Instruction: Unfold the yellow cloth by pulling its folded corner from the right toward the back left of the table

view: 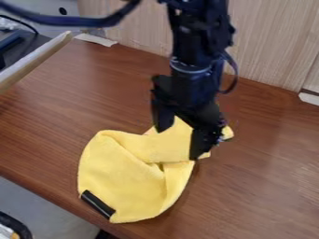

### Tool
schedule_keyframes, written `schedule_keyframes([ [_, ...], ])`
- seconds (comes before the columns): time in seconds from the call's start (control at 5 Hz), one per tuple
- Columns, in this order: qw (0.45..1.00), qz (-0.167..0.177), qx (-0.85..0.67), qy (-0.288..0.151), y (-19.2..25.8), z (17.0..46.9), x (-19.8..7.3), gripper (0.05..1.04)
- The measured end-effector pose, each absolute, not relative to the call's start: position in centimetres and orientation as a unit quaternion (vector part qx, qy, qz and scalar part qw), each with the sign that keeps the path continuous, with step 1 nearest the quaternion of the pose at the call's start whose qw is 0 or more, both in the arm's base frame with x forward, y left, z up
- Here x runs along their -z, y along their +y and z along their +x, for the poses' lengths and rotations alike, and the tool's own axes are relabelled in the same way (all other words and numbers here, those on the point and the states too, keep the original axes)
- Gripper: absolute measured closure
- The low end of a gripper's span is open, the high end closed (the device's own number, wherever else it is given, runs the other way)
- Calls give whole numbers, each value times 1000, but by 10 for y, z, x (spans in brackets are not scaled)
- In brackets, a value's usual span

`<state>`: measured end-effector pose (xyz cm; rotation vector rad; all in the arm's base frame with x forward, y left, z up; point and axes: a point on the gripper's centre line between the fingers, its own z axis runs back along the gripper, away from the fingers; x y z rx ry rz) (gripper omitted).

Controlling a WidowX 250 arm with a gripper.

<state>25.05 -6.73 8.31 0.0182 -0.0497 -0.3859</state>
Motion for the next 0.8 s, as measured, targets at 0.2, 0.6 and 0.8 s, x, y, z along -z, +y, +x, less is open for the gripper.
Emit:
schedule_keyframes([
  [0.2, 979, 11, 204, -10, -77, 263, -72, 83],
  [0.6, 971, 10, 239, 22, -91, 289, -47, 83],
  [0.8, 967, 12, 251, 44, -99, 291, -31, 118],
])
